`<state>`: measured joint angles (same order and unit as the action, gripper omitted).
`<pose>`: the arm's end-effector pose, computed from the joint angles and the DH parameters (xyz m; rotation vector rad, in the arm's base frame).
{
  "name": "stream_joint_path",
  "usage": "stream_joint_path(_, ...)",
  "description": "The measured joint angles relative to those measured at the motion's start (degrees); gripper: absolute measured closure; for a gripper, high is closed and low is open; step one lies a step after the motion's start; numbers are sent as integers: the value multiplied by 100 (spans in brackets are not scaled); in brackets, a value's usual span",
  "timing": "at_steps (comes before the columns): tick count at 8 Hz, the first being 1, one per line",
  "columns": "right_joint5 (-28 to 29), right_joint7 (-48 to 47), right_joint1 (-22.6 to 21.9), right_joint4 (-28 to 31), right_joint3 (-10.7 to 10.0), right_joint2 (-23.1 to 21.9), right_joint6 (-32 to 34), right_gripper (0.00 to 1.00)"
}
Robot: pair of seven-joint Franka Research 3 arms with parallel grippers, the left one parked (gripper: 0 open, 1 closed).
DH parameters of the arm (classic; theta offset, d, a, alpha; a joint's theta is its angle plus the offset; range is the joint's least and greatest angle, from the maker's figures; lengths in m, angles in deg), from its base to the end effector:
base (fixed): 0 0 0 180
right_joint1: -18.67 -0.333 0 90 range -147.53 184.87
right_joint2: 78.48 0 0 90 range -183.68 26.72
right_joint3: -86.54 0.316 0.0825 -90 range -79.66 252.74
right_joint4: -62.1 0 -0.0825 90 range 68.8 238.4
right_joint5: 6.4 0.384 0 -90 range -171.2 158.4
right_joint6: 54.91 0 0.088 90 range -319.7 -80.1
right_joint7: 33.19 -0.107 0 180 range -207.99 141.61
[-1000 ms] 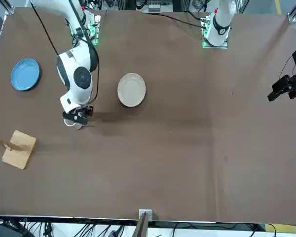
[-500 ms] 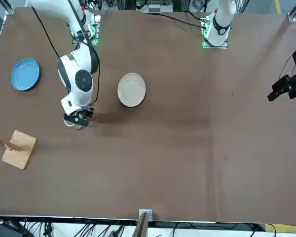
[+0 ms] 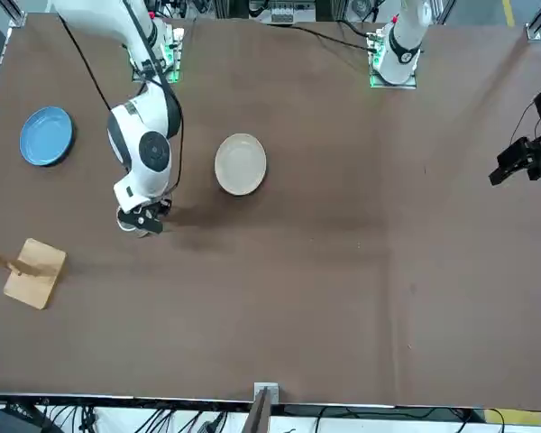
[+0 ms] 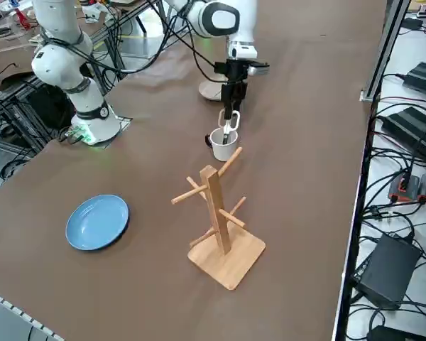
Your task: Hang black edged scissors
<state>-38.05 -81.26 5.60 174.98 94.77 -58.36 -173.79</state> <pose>0.5582 0.1861 0.2808 2.6773 -0.1884 0.0516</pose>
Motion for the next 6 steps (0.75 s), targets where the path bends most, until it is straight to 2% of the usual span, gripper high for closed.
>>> stream_joint_path(2, -1, -2, 3, -30, -5, 16, 5, 50)
stream_joint_path(3, -1, -2, 3, -44, -6, 18, 7, 59)
stream_joint_path(6, -3, -2, 7, -69, -11, 19, 10, 69)
